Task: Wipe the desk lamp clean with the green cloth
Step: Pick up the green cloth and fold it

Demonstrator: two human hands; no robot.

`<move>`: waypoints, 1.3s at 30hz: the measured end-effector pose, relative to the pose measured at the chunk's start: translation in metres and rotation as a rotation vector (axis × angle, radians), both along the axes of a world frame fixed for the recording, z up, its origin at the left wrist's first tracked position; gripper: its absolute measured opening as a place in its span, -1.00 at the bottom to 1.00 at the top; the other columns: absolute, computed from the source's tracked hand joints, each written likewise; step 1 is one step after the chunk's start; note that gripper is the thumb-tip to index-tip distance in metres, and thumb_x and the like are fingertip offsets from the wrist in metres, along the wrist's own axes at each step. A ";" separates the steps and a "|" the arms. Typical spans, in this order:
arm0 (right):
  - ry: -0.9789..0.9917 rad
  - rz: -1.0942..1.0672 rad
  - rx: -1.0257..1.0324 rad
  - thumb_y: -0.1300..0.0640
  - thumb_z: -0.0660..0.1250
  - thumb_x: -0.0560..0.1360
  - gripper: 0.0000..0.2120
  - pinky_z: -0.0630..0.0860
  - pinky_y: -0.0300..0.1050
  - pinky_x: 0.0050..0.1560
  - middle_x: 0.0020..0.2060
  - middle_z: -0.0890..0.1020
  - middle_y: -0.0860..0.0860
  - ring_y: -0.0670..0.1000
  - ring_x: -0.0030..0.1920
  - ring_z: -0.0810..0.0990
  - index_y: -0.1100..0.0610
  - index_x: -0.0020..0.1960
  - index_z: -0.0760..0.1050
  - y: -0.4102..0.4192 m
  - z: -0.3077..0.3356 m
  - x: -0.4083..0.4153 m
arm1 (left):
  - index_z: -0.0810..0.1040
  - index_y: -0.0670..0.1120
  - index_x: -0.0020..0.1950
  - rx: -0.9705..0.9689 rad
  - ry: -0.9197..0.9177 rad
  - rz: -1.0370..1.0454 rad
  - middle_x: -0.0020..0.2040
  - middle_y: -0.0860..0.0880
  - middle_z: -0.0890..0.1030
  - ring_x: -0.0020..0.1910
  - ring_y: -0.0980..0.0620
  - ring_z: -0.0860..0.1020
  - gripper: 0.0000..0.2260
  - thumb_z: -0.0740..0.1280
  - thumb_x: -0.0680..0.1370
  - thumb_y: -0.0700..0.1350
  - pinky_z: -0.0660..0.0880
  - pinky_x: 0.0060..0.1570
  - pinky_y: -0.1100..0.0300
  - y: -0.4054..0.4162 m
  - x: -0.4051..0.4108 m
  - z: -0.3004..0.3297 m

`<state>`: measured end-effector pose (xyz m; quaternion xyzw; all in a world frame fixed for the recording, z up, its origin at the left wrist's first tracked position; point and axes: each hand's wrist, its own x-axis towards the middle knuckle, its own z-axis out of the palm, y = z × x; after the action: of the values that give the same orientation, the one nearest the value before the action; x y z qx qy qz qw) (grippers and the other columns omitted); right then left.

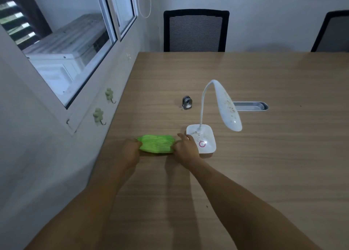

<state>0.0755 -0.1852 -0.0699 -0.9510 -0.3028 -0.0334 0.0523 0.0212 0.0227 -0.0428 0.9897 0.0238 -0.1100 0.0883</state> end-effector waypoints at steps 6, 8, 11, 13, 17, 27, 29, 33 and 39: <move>0.076 -0.032 0.169 0.40 0.36 0.28 -0.88 0.55 0.10 -0.05 -0.25 0.68 0.25 0.29 0.02 0.61 0.30 -0.22 0.63 -0.006 0.017 0.001 | 0.53 -0.24 0.20 -0.020 -0.135 0.068 0.12 -0.27 0.58 0.09 -0.25 0.53 -0.64 0.10 0.49 -0.18 0.42 0.00 0.07 -0.009 -0.008 0.026; 0.155 -0.042 0.313 0.38 0.30 0.34 -0.87 0.58 0.07 -0.17 -0.21 0.65 0.25 0.25 -0.13 0.60 0.30 -0.17 0.60 -0.010 0.025 0.003 | 0.48 -0.22 0.26 -0.040 -0.097 0.105 0.19 -0.23 0.55 0.15 -0.21 0.51 -0.64 0.11 0.53 -0.15 0.37 -0.02 0.12 -0.013 -0.008 0.040; 0.338 -0.066 0.482 0.31 0.19 0.49 -0.83 0.51 0.02 -0.05 -0.06 0.62 0.21 0.17 -0.06 0.56 0.29 -0.02 0.54 -0.018 0.039 0.001 | 0.51 -0.13 0.16 -0.163 -0.072 0.191 0.12 -0.18 0.59 0.06 -0.17 0.54 -0.75 0.21 0.52 -0.09 0.40 -0.07 0.15 -0.009 -0.006 0.054; 0.464 -0.112 0.554 0.30 0.16 0.52 -0.85 0.43 -0.10 -0.15 -0.18 0.60 0.13 0.12 -0.14 0.53 0.28 -0.07 0.51 -0.024 0.048 -0.003 | 0.50 -0.03 -0.01 -0.268 -0.050 0.253 -0.02 -0.12 0.62 -0.06 -0.10 0.56 -0.87 0.33 0.45 -0.08 0.51 -0.07 0.10 -0.002 -0.005 0.058; 0.696 -0.435 0.808 0.23 0.19 0.41 -0.85 0.26 -0.27 -0.43 -0.40 0.34 0.09 0.03 -0.40 0.32 0.20 -0.31 0.28 -0.034 0.061 -0.009 | 0.52 -0.15 -0.03 -0.559 0.041 0.369 -0.20 -0.09 0.52 -0.20 -0.04 0.51 -0.92 0.34 0.49 -0.21 0.52 -0.17 0.09 -0.015 -0.011 0.071; 1.197 -0.483 1.295 -0.24 0.25 0.48 -0.65 0.59 -0.07 -0.11 -0.18 0.63 0.04 0.04 -0.17 0.61 0.05 -0.05 0.54 -0.072 0.084 -0.021 | 0.53 -0.15 0.08 -1.195 0.233 0.590 -0.03 -0.06 0.59 -0.07 0.05 0.56 -0.88 0.28 0.56 -0.23 0.57 -0.14 0.29 -0.054 -0.022 0.076; 1.327 -0.435 1.384 -0.28 0.42 0.29 -0.48 0.50 0.03 0.15 -0.08 0.64 0.04 0.05 -0.05 0.59 0.08 0.07 0.55 -0.077 0.079 -0.027 | 0.53 -0.15 0.07 -1.267 0.253 0.607 -0.03 -0.06 0.59 -0.06 0.05 0.56 -0.88 0.26 0.56 -0.23 0.55 -0.12 0.28 -0.061 -0.023 0.074; 1.514 -0.378 1.581 -0.07 0.47 0.32 -0.53 0.40 -0.02 0.23 0.03 0.56 0.04 0.02 -0.03 0.53 0.10 0.15 0.48 -0.082 0.066 -0.041 | 0.53 -0.13 0.06 -1.357 0.265 0.607 -0.01 -0.05 0.59 -0.04 0.06 0.56 -0.89 0.27 0.56 -0.19 0.58 -0.25 0.31 -0.072 -0.025 0.070; 1.529 -0.388 1.611 0.39 0.27 0.49 -0.83 0.46 -0.07 0.20 -0.35 0.66 0.00 -0.07 -0.25 0.60 0.15 -0.05 0.51 -0.074 0.057 -0.057 | 0.55 -0.08 0.03 -1.415 0.263 0.644 -0.01 -0.05 0.57 -0.04 0.07 0.54 -0.90 0.28 0.55 -0.18 0.57 -0.24 0.30 -0.085 -0.026 0.061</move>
<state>0.0185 -0.2588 -0.0132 -0.4420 0.0714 0.3645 0.8165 -0.0047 -0.0628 0.0184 0.6217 0.2441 -0.1843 0.7211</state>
